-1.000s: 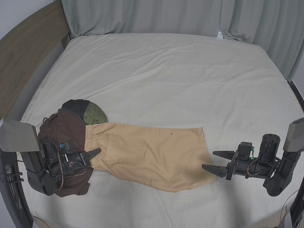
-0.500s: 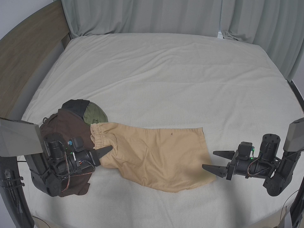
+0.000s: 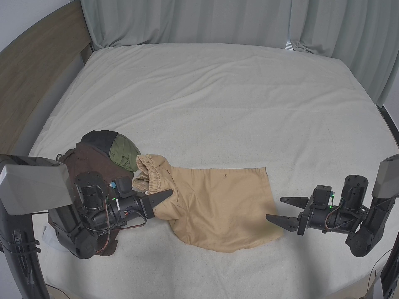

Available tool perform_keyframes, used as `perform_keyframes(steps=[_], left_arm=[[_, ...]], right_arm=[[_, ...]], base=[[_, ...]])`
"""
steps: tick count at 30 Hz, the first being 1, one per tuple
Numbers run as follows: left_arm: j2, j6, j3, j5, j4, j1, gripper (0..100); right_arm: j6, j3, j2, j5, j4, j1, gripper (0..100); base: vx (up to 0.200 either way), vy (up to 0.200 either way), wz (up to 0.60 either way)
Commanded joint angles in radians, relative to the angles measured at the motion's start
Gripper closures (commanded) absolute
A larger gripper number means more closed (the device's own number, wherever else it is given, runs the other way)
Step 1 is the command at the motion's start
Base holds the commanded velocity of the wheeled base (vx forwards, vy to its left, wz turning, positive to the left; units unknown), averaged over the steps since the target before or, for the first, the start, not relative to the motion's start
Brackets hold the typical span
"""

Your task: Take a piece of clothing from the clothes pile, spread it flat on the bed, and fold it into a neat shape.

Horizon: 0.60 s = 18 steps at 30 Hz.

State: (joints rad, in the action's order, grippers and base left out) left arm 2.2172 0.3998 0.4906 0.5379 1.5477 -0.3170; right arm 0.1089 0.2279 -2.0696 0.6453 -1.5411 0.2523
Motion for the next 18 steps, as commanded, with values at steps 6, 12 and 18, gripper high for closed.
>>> perform_keyframes(steps=[6, 12, 18], left_arm=[[0.053, 0.001, 0.054, -0.001, -0.006, -0.053, 100], [0.087, 0.002, 0.089, 0.002, -0.006, -0.085, 100], [0.105, 0.002, 0.131, 0.004, -0.018, -0.112, 100]], right_arm=[[0.0, 0.001, 0.0, 0.0, -0.001, -0.002, 0], [0.0, 0.004, 0.002, 0.0, -0.001, -0.002, 0], [0.0, 0.011, 0.002, 0.0, -0.001, -0.008, 0]], base=[[0.0, 0.0, 0.0], [0.0, 0.0, 0.0], [0.0, 0.0, 0.0]])
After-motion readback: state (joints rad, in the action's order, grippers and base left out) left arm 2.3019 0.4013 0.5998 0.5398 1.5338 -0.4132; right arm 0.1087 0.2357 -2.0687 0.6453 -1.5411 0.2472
